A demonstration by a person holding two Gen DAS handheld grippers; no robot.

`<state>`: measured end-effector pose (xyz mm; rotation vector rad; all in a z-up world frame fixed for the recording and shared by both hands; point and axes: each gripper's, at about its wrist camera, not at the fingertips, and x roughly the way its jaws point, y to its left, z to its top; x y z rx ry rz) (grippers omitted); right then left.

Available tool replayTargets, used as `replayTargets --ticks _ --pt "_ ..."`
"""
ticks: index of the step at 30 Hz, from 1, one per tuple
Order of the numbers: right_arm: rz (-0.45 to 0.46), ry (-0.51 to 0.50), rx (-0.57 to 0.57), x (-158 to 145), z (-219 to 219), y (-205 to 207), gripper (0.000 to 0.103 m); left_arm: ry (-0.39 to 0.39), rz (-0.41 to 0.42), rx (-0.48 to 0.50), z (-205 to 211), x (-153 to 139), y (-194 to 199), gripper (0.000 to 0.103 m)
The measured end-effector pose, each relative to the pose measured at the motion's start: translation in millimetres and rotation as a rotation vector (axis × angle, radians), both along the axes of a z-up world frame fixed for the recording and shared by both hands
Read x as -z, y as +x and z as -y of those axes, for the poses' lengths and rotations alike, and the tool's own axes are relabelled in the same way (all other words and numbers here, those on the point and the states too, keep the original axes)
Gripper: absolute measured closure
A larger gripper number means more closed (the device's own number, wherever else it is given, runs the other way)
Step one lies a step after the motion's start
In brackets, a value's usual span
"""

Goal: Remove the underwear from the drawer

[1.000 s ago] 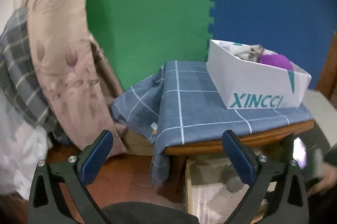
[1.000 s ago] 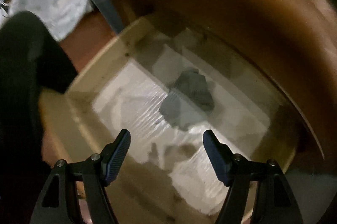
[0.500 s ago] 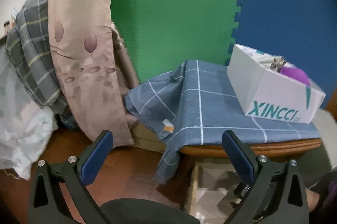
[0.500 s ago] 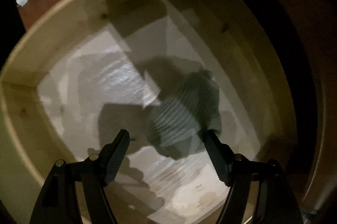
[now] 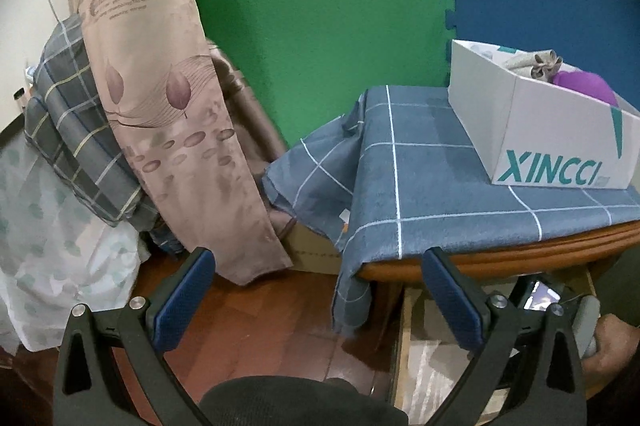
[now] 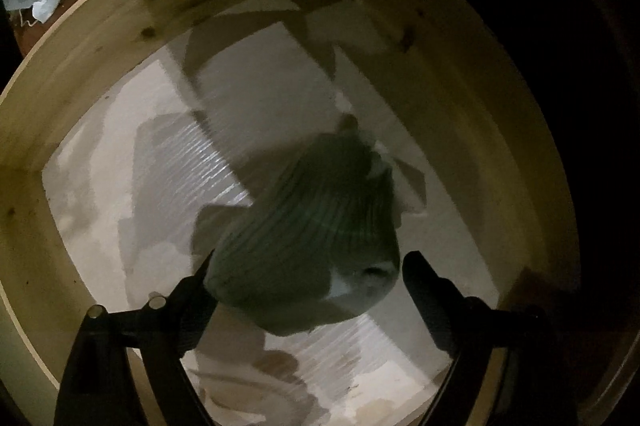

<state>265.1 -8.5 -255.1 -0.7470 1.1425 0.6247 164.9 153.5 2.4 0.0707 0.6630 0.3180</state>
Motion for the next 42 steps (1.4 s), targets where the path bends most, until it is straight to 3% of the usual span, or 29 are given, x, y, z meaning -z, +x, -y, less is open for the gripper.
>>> replayTargets --ticks 13,17,20,22,26,28,34,42 --pt "-0.164 0.012 0.015 45.5 33.8 31.3 0.02 0.03 -0.019 0.005 4.0 3.3 2.6 0.001" --pt "-0.178 -0.001 -0.005 54.7 37.3 35.4 0.024 0.047 -0.029 0.007 5.0 5.4 2.6 0.001" --pt "-0.177 -0.006 -0.02 56.2 37.8 40.0 0.053 0.053 -0.033 0.009 4.8 6.6 3.0 0.001" --pt "-0.178 -0.018 -0.027 58.2 37.6 42.4 0.084 0.054 -0.034 0.006 5.3 6.7 3.2 0.0" --pt "-0.184 -0.023 -0.02 66.4 37.3 53.5 0.087 0.059 -0.04 0.006 6.3 7.8 3.8 0.0" --pt "-0.187 -0.016 -0.005 68.8 42.0 57.6 0.097 0.06 -0.04 0.007 6.5 7.7 4.9 0.0" --pt "-0.231 0.029 0.017 72.9 58.8 62.4 0.1 0.059 -0.04 0.008 6.6 8.5 5.2 0.0" --pt "-0.249 0.118 0.078 46.1 89.2 72.4 0.1 0.075 -0.045 0.011 6.8 8.7 6.2 0.0"
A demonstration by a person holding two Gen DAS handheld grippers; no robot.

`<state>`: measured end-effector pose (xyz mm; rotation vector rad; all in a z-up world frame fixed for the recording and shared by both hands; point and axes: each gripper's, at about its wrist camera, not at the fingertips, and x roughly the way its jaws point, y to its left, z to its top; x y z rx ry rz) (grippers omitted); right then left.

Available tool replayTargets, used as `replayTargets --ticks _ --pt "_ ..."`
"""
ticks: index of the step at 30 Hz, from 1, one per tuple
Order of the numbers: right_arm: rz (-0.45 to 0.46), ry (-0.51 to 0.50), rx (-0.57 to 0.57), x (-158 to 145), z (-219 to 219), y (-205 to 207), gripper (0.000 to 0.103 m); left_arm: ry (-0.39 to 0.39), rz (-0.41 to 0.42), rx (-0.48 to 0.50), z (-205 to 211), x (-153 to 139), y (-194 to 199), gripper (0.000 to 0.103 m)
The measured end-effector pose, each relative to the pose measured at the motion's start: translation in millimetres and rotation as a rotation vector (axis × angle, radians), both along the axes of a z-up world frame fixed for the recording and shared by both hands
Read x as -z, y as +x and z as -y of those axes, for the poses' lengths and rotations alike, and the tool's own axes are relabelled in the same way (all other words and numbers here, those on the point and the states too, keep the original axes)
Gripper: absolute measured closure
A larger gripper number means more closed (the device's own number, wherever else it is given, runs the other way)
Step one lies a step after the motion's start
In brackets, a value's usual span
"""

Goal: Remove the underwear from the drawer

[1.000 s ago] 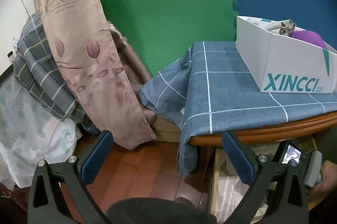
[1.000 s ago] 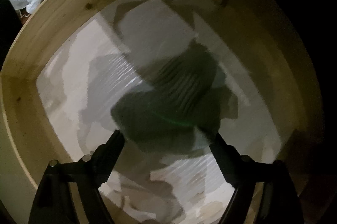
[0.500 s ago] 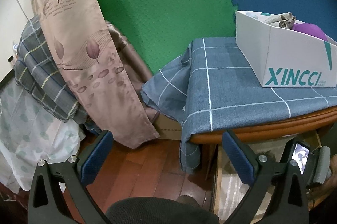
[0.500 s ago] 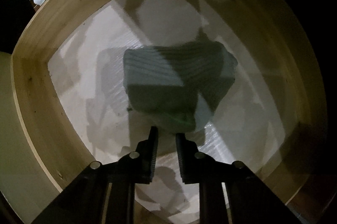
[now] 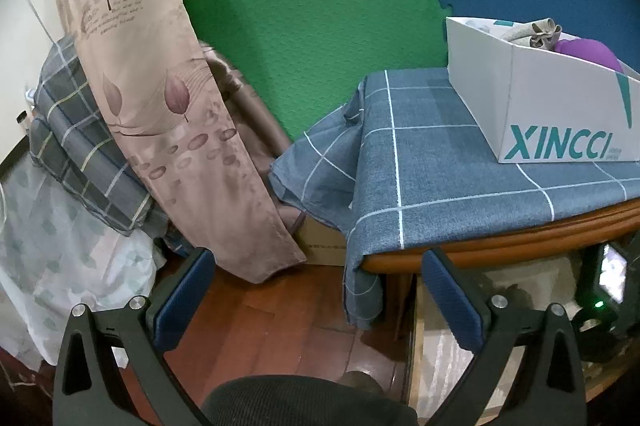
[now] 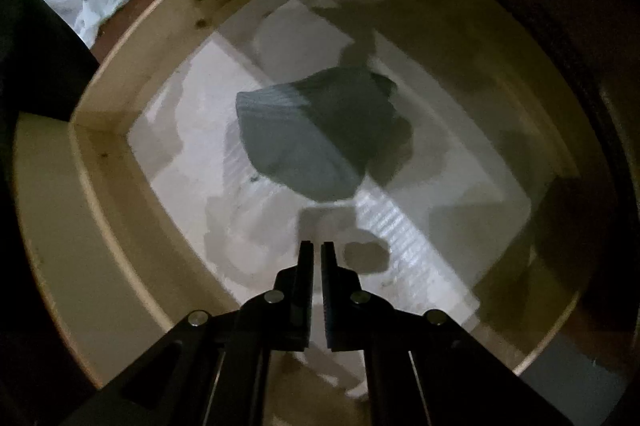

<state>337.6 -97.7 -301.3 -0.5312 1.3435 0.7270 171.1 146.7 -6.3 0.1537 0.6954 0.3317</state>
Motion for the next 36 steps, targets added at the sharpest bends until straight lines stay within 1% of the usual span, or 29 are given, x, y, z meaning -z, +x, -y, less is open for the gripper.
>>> replayTargets --ticks 1,2,4,5,7,8,9,10,11,12,13,14,15,17,21,22,24,25,26,27,28,29,30,31,33,34,36 --pt "-0.011 0.0 0.007 -4.2 3.9 4.7 0.1 0.002 -0.001 0.001 -0.1 0.2 -0.2 0.0" --pt "-0.024 0.001 0.013 -12.5 -0.2 2.1 0.1 0.005 -0.001 0.002 -0.6 0.4 -0.8 0.0" --pt "-0.031 0.02 0.018 -19.7 -1.4 -9.1 0.1 0.009 -0.004 0.004 0.0 0.6 -1.1 0.0" --pt "-0.02 0.015 0.018 -18.9 -0.5 -11.0 0.1 0.009 -0.003 0.005 -1.0 0.7 -1.8 0.0" --pt "-0.01 0.002 0.015 -7.7 -2.4 -43.7 0.1 0.006 -0.002 0.004 0.0 0.5 -0.8 0.0" --pt "-0.001 0.013 0.021 -9.1 -3.0 -41.0 0.1 0.005 -0.003 0.004 -0.7 0.8 -1.1 0.0" --pt "0.006 0.024 0.026 -9.8 -4.4 -41.9 0.097 0.006 -0.004 0.004 0.1 0.6 -0.8 0.0" --pt "0.012 0.019 0.017 -8.3 2.0 -56.8 0.095 0.007 -0.004 0.005 1.7 0.5 -0.5 0.0" --pt "0.037 0.002 -0.002 -6.5 -9.7 -57.4 0.09 0.01 -0.004 0.006 1.7 0.6 -1.0 0.0" --pt "0.08 -0.021 -0.021 -6.9 -23.6 -58.9 0.072 0.015 -0.004 0.007 2.4 0.6 -0.3 0.0" --pt "0.105 -0.033 -0.036 -10.2 -35.4 -64.9 0.049 0.022 -0.007 0.009 3.0 1.3 -0.3 0.0" --pt "0.131 -0.048 -0.055 -8.1 -47.6 -62.6 0.04 0.026 -0.009 0.011 4.0 1.7 0.3 0.0" --pt "0.166 -0.07 -0.072 -5.4 -60.5 -59.9 0.035 0.029 -0.009 0.013 4.2 2.1 0.0 0.0" --pt "0.225 -0.111 -0.099 0.0 -80.3 -54.7 0.035 0.03 -0.008 0.014 4.4 2.3 -0.5 0.0" --pt "0.277 -0.166 -0.118 14.9 -111.8 -31.9 0.035 0.015 -0.008 0.015 4.0 2.4 -1.1 0.0" --pt "0.289 -0.179 -0.116 19.1 -117.7 -21.8 0.032 0.011 -0.008 0.015 2.8 1.7 -0.8 0.0" --pt "0.272 -0.181 -0.117 26.3 -122.6 -3.6 0.029 0.007 -0.01 0.016 2.4 1.9 -1.4 0.0" --pt "0.27 -0.198 -0.142 32.9 -132.7 -0.3 0.028 0.007 -0.012 0.017 2.0 2.1 -0.6 0.0" --pt "0.227 -0.225 -0.151 44.0 -136.9 5.4 0.028 0.008 -0.012 0.017 1.5 1.7 -0.3 0.0" --pt "0.216 -0.214 -0.153 45.5 -136.7 11.9 0.028 0.007 -0.011 0.016 1.2 1.5 -0.3 0.0" --pt "0.203 -0.202 -0.161 45.2 -138.4 16.9 0.032 0.007 -0.011 0.016 1.3 1.5 -0.2 0.0" --pt "0.177 -0.199 -0.162 46.2 -132.4 19.1 0.045 0.007 -0.012 0.016 0.8 1.7 0.1 0.0" --pt "0.179 -0.203 -0.171 45.0 -120.6 21.9 0.057 0.007 -0.011 0.016 0.5 1.6 0.8 0.0" --pt "0.2 -0.215 -0.197 41.6 -114.0 19.2 0.065 0.006 -0.012 0.016 0.4 1.7 0.9 0.0" --pt "0.189 -0.212 -0.243 36.8 -109.0 10.3 0.067 0.006 -0.012 0.017 0.6 1.6 0.7 0.0" --pt "0.193 -0.198 -0.249 31.8 -106.1 6.6 0.067 0.008 -0.012 0.017 0.6 1.5 0.7 0.0" --pt "0.18 -0.164 -0.226 19.3 -95.1 7.7 0.067 0.009 -0.013 0.017 0.6 1.3 0.7 0.0"
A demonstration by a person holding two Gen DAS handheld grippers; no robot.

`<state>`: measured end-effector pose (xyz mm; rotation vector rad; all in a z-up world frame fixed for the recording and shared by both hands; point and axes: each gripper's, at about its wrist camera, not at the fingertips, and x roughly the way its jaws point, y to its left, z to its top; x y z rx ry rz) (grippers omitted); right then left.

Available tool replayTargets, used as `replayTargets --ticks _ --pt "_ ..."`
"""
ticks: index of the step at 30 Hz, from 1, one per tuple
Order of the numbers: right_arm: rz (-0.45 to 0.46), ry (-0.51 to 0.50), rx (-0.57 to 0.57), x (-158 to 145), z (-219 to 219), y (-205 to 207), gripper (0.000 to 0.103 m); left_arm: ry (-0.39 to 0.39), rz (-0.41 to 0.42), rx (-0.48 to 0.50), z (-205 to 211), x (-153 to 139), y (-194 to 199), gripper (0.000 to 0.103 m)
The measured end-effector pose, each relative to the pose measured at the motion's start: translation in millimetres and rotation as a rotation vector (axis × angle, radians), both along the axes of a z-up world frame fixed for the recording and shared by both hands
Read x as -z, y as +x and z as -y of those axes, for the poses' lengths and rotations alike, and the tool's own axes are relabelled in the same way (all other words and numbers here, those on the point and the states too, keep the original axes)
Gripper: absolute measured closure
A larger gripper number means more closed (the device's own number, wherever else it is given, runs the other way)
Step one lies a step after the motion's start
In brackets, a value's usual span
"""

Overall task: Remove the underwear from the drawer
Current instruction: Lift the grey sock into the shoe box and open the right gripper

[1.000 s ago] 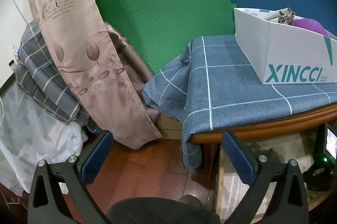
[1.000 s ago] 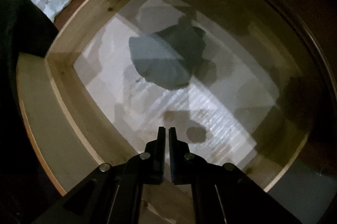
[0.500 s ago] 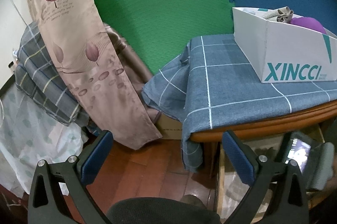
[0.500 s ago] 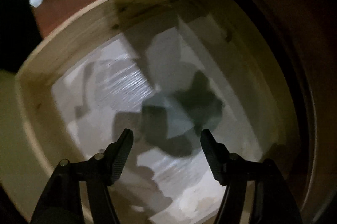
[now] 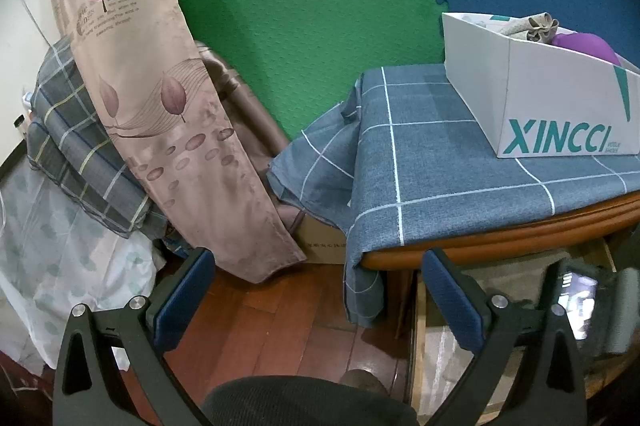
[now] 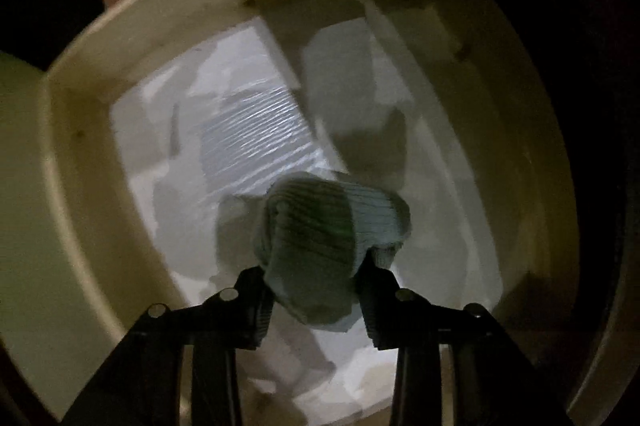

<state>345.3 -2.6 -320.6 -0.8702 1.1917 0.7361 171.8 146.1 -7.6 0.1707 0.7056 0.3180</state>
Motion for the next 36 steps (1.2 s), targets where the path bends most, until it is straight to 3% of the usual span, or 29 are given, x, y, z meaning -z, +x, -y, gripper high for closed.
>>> replayTargets --ticks 5,8,10,13,18,21,25,28,33,36 --pt "-0.033 0.207 0.122 -59.5 30.9 8.2 0.067 0.017 -0.004 0.004 0.2 0.6 1.8 0.0" --pt "-0.024 0.317 0.191 -77.6 41.9 -18.4 0.067 0.017 -0.005 0.005 0.8 0.4 1.5 0.0" --pt "-0.015 0.398 0.231 -85.3 72.5 -68.1 0.067 0.019 -0.004 0.005 0.9 0.3 1.6 0.0" --pt "0.017 0.504 0.267 -132.0 101.5 -111.6 0.067 0.03 -0.007 0.009 3.4 1.0 1.2 0.0" --pt "0.102 0.671 0.312 -216.1 144.2 -126.4 0.067 0.054 -0.012 0.017 10.1 1.4 1.3 0.0" --pt "0.209 0.737 0.327 -269.1 163.5 -129.7 0.067 0.067 -0.012 0.02 11.8 1.7 1.0 0.0" --pt "0.314 0.785 0.351 -341.2 193.4 -121.4 0.067 0.066 -0.011 0.021 11.9 1.8 0.6 0.0" --pt "0.33 0.82 0.384 -377.9 209.0 -98.6 0.067 0.061 -0.01 0.022 11.9 1.7 0.5 0.0" --pt "0.314 0.802 0.397 -398.9 189.7 -45.6 0.066 0.056 -0.009 0.022 11.5 0.5 1.1 0.0" --pt "0.266 0.779 0.409 -393.6 169.2 -12.1 0.066 0.055 -0.009 0.021 11.4 0.5 1.2 0.0"
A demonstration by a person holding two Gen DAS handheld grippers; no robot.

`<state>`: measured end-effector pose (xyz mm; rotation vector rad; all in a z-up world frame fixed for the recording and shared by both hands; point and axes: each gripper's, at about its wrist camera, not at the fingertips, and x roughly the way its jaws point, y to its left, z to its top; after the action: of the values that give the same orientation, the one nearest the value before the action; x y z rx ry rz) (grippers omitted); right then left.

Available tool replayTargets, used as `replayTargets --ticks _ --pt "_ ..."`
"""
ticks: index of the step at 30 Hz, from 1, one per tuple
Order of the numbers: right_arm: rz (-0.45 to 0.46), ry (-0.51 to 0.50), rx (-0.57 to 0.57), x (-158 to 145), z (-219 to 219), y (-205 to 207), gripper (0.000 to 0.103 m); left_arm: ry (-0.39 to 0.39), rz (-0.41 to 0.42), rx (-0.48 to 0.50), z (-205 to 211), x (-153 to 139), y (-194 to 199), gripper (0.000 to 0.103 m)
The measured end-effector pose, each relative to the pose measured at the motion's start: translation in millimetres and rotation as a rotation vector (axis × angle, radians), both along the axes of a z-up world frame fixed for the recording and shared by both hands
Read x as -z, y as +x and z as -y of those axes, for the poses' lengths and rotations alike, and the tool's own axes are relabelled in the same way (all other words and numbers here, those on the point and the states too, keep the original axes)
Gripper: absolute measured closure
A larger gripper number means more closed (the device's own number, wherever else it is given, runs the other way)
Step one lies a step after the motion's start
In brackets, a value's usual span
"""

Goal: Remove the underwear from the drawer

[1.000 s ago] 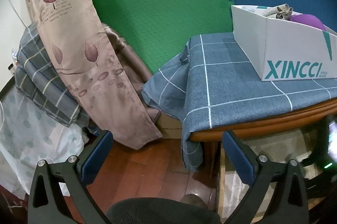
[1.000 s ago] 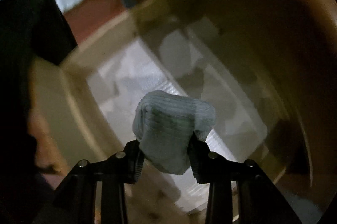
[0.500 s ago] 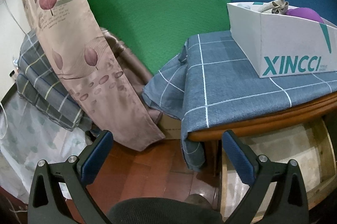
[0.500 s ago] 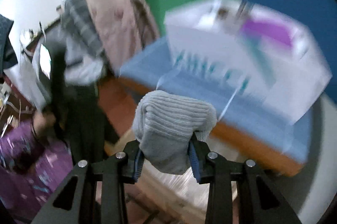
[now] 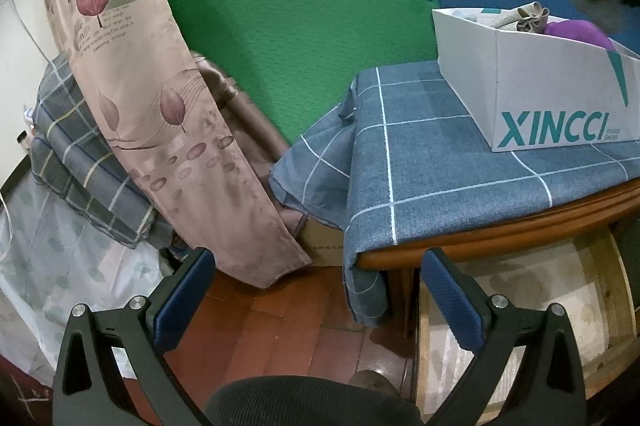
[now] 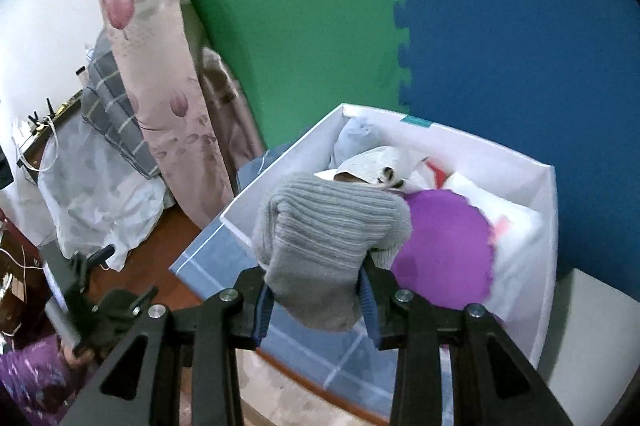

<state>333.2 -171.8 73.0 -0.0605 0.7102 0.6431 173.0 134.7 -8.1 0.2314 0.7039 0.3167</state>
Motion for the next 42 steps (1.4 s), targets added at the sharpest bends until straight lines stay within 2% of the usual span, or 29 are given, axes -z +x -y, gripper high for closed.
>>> replayTargets --ticks 6,12,17,20,23,25,28,33,36,40,42 --pt "-0.094 -0.007 0.011 27.3 -32.6 44.6 0.066 -0.018 0.004 0.0 -1.4 -1.5 1.4 0.0" --pt "-0.137 -0.047 0.025 41.8 -51.7 60.6 0.065 -0.017 0.007 0.001 -1.4 -1.9 2.1 0.0" --pt "-0.179 -0.123 0.028 57.8 -72.9 72.3 0.064 -0.014 0.008 0.001 -0.5 -1.9 3.9 0.0" --pt "-0.185 -0.133 0.036 62.3 -78.3 75.4 0.06 -0.017 0.006 0.002 -0.1 -1.9 4.9 0.0" --pt "-0.186 -0.096 0.041 62.1 -72.9 71.9 0.051 -0.02 0.007 0.001 0.4 -1.3 4.4 0.0" --pt "-0.147 -0.083 0.056 58.0 -66.2 62.0 0.044 -0.02 0.007 0.001 0.8 -0.9 4.7 0.0" --pt "-0.068 -0.032 0.081 47.5 -47.9 37.6 0.044 -0.019 0.007 0.001 0.7 -1.1 4.5 0.0" --pt "0.118 0.052 0.101 36.3 -10.4 -29.6 0.042 -0.013 0.005 0.001 2.3 -0.4 5.5 0.0" --pt "0.204 0.056 0.122 45.7 7.3 -76.5 0.035 -0.008 0.008 0.001 4.0 -1.1 4.3 0.0" --pt "0.241 0.046 0.155 63.4 21.4 -124.6 0.034 0.001 0.012 0.028 11.9 -3.9 1.0 0.0" --pt "0.256 0.046 0.18 70.0 27.4 -144.2 0.034 -0.035 0.001 0.056 20.1 -4.7 1.8 0.0"
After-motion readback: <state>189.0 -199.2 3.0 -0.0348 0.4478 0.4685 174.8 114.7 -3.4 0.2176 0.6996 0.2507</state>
